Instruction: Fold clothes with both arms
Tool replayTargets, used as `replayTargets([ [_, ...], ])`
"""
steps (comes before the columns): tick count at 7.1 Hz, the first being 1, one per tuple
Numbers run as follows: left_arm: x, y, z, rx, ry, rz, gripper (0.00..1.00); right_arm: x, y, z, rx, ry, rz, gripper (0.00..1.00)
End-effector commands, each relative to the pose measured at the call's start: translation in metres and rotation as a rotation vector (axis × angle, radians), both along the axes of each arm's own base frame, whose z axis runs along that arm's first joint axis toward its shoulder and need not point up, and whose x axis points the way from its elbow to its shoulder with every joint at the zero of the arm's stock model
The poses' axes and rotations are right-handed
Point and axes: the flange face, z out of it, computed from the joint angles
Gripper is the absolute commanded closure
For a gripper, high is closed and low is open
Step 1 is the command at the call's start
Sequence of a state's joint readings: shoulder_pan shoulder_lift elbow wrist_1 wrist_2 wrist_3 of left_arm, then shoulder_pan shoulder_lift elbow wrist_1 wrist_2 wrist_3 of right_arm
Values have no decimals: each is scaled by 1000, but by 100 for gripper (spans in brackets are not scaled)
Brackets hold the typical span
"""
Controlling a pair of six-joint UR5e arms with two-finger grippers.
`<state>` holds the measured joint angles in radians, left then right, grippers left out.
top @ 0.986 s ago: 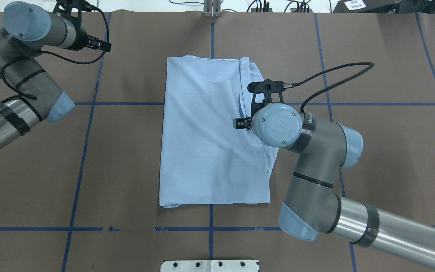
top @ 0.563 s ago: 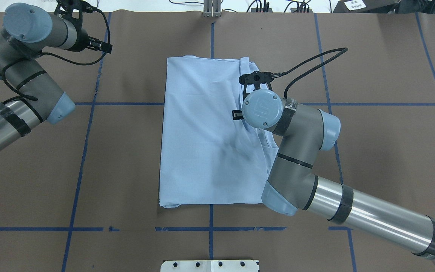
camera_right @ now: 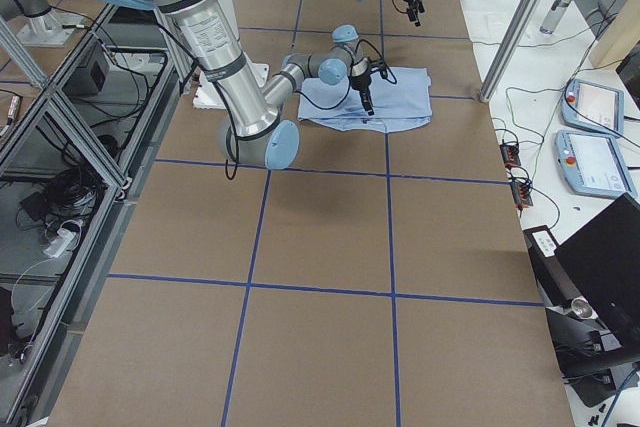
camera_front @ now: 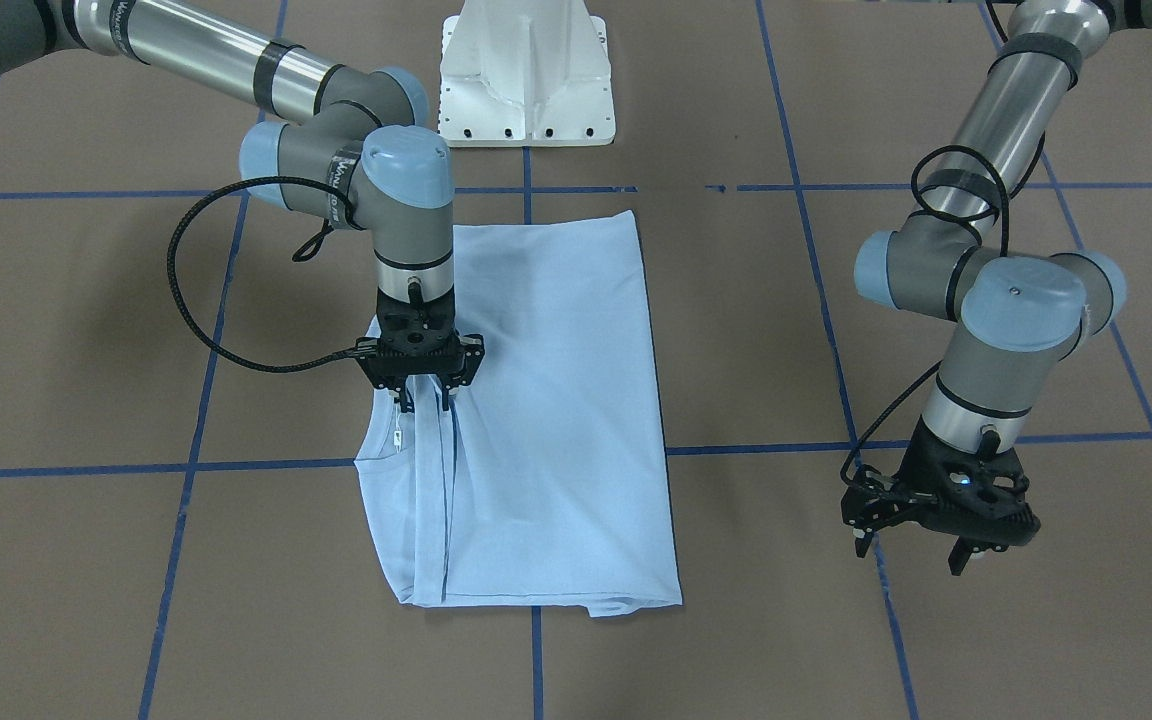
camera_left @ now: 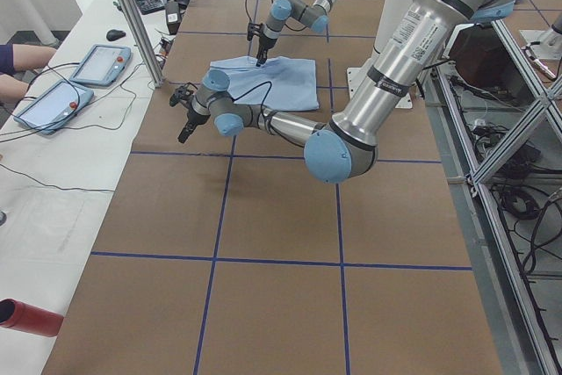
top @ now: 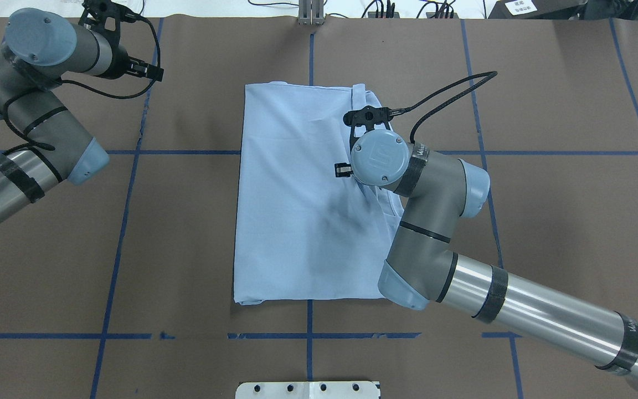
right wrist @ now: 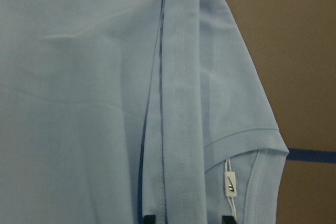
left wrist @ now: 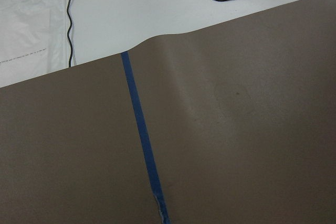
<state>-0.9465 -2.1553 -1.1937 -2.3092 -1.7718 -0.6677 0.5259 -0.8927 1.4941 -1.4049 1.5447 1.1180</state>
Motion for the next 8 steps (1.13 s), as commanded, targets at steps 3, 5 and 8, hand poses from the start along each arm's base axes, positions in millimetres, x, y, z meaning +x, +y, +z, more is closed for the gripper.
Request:
replayTargets([
  [3,1,1,1,0,-1,2,0,-5,7,1,-6,-3,-12,60],
  [5,1,1,1,0,-1,2,0,-9,11,0,6,-26,-19,61],
  [8,0,2,4,-3,-3,2,0,-10,14,3,12,-35,-23,78],
])
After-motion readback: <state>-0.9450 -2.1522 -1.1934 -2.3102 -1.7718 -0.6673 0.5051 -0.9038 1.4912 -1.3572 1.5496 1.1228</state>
